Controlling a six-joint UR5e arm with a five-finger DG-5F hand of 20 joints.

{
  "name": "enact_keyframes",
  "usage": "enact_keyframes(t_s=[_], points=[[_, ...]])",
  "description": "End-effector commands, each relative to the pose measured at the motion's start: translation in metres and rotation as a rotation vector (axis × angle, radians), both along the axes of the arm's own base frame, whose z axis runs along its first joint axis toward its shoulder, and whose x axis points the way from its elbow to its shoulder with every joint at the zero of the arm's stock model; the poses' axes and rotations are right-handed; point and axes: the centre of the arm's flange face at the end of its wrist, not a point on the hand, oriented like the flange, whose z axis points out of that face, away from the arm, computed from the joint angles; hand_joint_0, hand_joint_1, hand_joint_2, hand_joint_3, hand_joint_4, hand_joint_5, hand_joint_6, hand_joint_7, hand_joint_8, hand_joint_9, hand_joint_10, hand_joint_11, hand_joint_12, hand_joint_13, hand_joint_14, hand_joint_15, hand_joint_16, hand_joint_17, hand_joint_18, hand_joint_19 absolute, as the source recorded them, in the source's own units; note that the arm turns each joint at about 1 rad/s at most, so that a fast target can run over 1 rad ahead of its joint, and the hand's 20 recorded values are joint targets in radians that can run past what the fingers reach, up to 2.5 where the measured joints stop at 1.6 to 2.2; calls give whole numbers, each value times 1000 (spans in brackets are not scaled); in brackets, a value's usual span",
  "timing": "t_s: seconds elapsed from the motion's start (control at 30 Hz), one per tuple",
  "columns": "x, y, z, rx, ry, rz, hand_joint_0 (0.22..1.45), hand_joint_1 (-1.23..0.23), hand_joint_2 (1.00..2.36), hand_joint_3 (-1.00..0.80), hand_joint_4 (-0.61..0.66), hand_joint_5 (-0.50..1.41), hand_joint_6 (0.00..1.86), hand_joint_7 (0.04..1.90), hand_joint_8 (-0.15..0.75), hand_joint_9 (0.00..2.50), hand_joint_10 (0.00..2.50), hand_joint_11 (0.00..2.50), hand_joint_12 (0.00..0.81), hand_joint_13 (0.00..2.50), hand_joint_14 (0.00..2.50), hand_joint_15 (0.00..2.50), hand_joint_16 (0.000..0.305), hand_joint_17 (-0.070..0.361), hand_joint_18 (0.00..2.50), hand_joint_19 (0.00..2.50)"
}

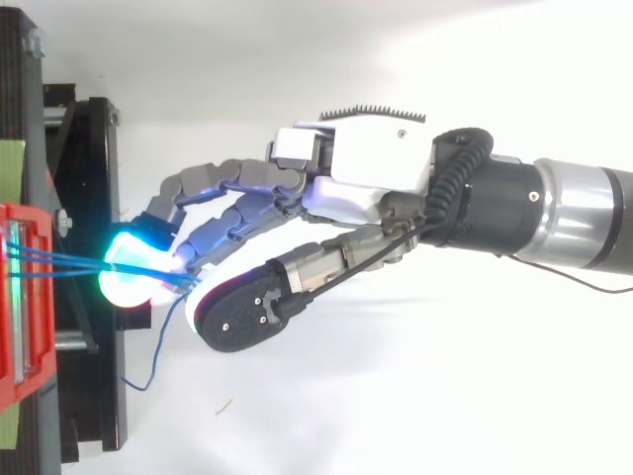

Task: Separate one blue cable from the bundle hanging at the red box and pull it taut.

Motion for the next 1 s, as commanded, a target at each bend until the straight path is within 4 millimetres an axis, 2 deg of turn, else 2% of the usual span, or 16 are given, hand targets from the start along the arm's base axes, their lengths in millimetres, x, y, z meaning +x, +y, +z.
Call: enact_keyframes(t_s=[0.0,0.97], points=[[0,-1,1,1,-4,-1,635,-650,1006,-403,232,-160,502,1004,270,617,10,379,307,642,13,306,34,76,534,370],[3,-1,4,13,-35,4,621,-650,1004,-436,240,-159,503,998,279,671,12,442,310,692,12,333,33,75,561,383]])
